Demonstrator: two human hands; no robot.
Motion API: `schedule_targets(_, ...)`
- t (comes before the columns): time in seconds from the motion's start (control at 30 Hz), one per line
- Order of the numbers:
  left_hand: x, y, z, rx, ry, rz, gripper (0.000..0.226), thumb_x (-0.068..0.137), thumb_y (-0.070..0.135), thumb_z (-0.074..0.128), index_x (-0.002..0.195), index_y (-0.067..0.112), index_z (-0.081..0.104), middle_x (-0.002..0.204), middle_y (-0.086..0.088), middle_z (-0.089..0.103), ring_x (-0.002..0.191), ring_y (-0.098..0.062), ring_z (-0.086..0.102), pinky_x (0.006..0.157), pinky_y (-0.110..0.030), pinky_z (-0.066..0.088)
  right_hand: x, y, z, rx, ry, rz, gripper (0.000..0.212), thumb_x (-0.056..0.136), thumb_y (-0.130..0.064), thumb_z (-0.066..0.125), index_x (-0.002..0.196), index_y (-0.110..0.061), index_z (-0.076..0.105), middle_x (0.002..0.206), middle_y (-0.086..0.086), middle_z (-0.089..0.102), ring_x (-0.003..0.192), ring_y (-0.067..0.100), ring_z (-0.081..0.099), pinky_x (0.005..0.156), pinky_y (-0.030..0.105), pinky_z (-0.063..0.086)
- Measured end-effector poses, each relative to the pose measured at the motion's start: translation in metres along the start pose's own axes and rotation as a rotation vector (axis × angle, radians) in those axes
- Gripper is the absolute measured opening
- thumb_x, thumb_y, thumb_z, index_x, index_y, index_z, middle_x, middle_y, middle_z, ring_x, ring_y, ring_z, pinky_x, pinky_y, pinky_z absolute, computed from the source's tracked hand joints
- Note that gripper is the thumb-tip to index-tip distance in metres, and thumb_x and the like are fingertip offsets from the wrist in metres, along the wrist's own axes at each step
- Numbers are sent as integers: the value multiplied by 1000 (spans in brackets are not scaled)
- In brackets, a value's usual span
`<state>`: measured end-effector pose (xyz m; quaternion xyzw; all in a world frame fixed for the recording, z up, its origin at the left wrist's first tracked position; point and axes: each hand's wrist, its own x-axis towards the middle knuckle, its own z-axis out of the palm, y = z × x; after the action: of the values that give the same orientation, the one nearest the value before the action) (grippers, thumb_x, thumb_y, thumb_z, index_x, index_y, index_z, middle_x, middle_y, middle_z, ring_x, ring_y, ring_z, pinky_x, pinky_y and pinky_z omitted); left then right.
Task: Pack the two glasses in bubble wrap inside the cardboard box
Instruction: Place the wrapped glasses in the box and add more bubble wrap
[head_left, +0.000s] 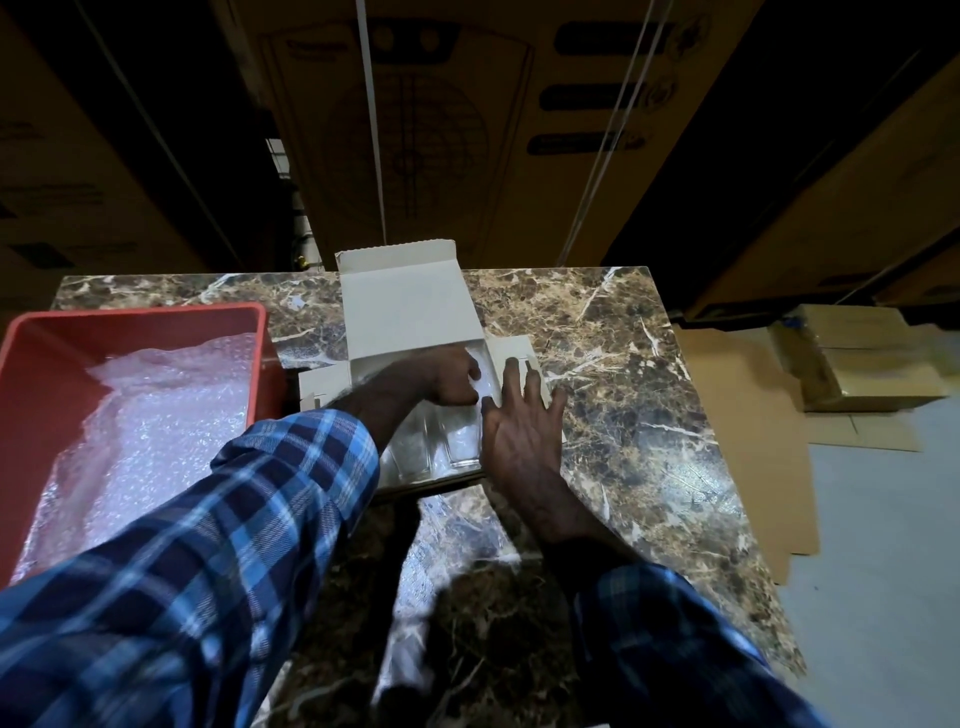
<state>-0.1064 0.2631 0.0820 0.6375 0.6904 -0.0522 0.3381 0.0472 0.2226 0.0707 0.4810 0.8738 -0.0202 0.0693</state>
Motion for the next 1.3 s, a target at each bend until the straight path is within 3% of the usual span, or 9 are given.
schedule_targets(0.07, 1, -1, -1, -35, -37, -8, 52, 97, 21, 54, 147, 9, 47, 151, -12, 46, 136, -25, 45, 107, -27, 36, 6, 1, 2, -19, -59, 22, 44, 106, -30, 27, 123, -13, 65, 167, 14, -5, 153, 35, -3, 116, 64, -1)
schedule_targets(0.13, 1, -1, -1, -65, -54, -6, 52, 96, 18, 52, 147, 9, 47, 154, -11, 44, 138, -25, 44, 109, -28, 35, 10, 3, 4, -28, -111, 41, 49, 107, -33, 24, 129, -12, 63, 167, 14, -11, 153, 34, -10, 116, 64, -5)
schedule_targets(0.27, -1, 0, 1, -112, -14, 18, 49, 96, 15, 51, 144, 5, 51, 149, -12, 49, 135, -24, 47, 106, -26, 37, 14, 6, 1, -40, -194, 35, 44, 106, -35, 29, 124, -20, 66, 166, 17, -10, 153, 36, -12, 116, 68, -5)
schedule_targets(0.4, 0, -5, 7, -159, 20, 7, 34, 92, 13, 57, 125, 3, 55, 120, -14, 57, 116, -26, 55, 92, -30, 44, 18, 5, -4, -81, -224, 21, 40, 104, -35, 34, 128, -19, 63, 165, 21, -7, 153, 37, -10, 116, 69, -2)
schedule_targets(0.57, 1, -9, 11, -236, 41, -16, 49, 93, 10, 58, 139, 1, 45, 134, -14, 55, 121, -27, 54, 98, -33, 46, 13, 9, -5, 55, -120, 13, 37, 96, -21, 43, 129, -16, 60, 166, 20, 0, 153, 37, -2, 118, 63, 3)
schedule_targets(0.8, 4, -10, 15, -272, 47, 7, 57, 96, 19, 65, 145, 3, 40, 144, -14, 50, 131, -26, 49, 96, -24, 38, 18, 8, -2, 65, -226, 61, 36, 101, -26, 39, 129, -20, 62, 167, 17, -4, 153, 35, -6, 120, 62, 6)
schedule_targets(1.03, 3, -11, 17, -247, 69, 33, 57, 95, 18, 66, 145, 4, 43, 145, -14, 50, 131, -26, 50, 106, -30, 41, 17, 14, -3, 158, -163, 63, 37, 92, -22, 54, 128, -23, 63, 167, 13, 0, 153, 31, -2, 120, 57, 7)
schedule_targets(1.3, 1, -14, 23, -273, 111, 41, 52, 94, 15, 66, 142, 6, 46, 140, -14, 54, 127, -25, 53, 106, -36, 45, 15, 14, 3, 186, -193, 78, 32, 96, -25, 52, 126, -23, 65, 168, 9, 1, 153, 30, 0, 121, 57, 11)
